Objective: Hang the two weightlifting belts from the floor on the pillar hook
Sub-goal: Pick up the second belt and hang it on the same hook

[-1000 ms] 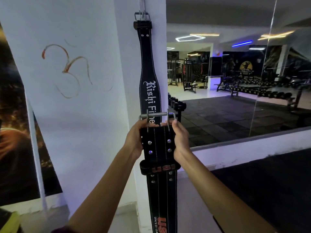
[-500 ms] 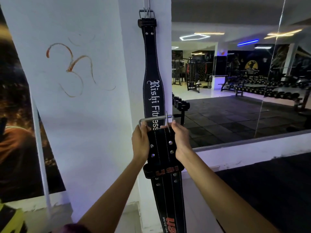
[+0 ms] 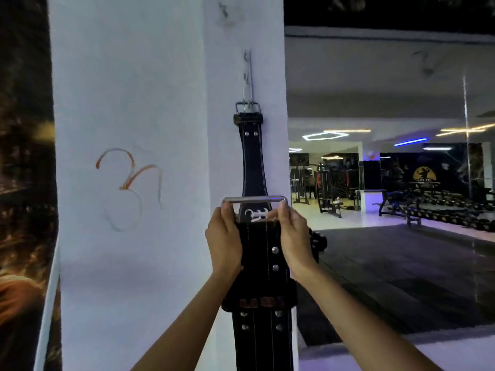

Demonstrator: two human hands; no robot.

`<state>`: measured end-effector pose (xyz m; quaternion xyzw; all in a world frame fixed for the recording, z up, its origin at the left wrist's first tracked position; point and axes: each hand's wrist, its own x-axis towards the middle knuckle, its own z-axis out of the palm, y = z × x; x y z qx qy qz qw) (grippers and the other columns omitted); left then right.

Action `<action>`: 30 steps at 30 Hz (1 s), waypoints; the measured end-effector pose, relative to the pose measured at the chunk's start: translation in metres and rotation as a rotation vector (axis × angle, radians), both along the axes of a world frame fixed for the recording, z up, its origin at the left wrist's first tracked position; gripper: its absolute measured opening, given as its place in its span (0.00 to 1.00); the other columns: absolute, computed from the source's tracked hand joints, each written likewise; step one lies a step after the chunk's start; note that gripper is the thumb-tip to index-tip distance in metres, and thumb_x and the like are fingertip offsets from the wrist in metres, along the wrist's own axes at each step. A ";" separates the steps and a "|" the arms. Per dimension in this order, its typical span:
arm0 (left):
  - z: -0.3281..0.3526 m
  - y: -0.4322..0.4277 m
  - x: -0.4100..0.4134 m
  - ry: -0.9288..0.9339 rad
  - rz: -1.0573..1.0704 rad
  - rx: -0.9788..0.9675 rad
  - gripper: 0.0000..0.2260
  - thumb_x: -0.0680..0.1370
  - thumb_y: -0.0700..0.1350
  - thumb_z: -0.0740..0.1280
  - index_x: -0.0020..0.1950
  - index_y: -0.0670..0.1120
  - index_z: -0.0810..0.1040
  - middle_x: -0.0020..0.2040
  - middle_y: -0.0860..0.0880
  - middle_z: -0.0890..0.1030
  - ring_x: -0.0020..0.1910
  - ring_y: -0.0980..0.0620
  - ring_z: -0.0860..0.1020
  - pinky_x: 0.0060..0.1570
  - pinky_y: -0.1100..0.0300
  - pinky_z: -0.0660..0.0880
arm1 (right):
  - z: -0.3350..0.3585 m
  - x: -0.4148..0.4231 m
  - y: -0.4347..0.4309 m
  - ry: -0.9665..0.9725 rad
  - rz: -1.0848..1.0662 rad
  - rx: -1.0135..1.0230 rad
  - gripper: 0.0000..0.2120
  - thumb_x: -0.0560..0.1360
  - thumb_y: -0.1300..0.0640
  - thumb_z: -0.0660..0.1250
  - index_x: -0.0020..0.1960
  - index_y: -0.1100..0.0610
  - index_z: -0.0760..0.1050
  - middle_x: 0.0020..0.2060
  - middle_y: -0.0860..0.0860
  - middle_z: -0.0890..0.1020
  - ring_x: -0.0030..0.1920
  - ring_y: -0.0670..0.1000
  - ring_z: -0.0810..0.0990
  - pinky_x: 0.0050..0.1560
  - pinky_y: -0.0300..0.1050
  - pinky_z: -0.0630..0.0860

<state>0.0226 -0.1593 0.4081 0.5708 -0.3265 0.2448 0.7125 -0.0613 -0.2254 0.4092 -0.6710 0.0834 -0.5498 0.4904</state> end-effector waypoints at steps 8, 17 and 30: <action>0.235 -0.069 0.111 -0.382 0.147 -0.009 0.22 0.83 0.50 0.48 0.38 0.40 0.73 0.38 0.41 0.78 0.43 0.39 0.75 0.42 0.53 0.63 | 0.229 0.120 -0.088 -0.208 -0.534 -0.324 0.24 0.80 0.47 0.47 0.44 0.62 0.74 0.43 0.63 0.80 0.44 0.62 0.78 0.39 0.48 0.67; 0.353 -0.160 0.184 -0.364 0.170 0.177 0.18 0.80 0.37 0.49 0.66 0.40 0.71 0.63 0.37 0.73 0.62 0.37 0.71 0.56 0.51 0.68 | 0.357 0.198 -0.178 -0.066 -0.702 -0.305 0.19 0.81 0.56 0.48 0.61 0.65 0.70 0.59 0.63 0.76 0.58 0.62 0.75 0.44 0.47 0.63; 0.327 -0.173 0.229 -0.289 -0.353 -0.135 0.15 0.74 0.48 0.68 0.57 0.40 0.77 0.46 0.44 0.82 0.43 0.47 0.81 0.47 0.53 0.77 | 0.313 0.179 -0.220 0.010 0.127 -0.441 0.09 0.75 0.50 0.63 0.48 0.55 0.76 0.39 0.49 0.79 0.36 0.48 0.77 0.34 0.40 0.72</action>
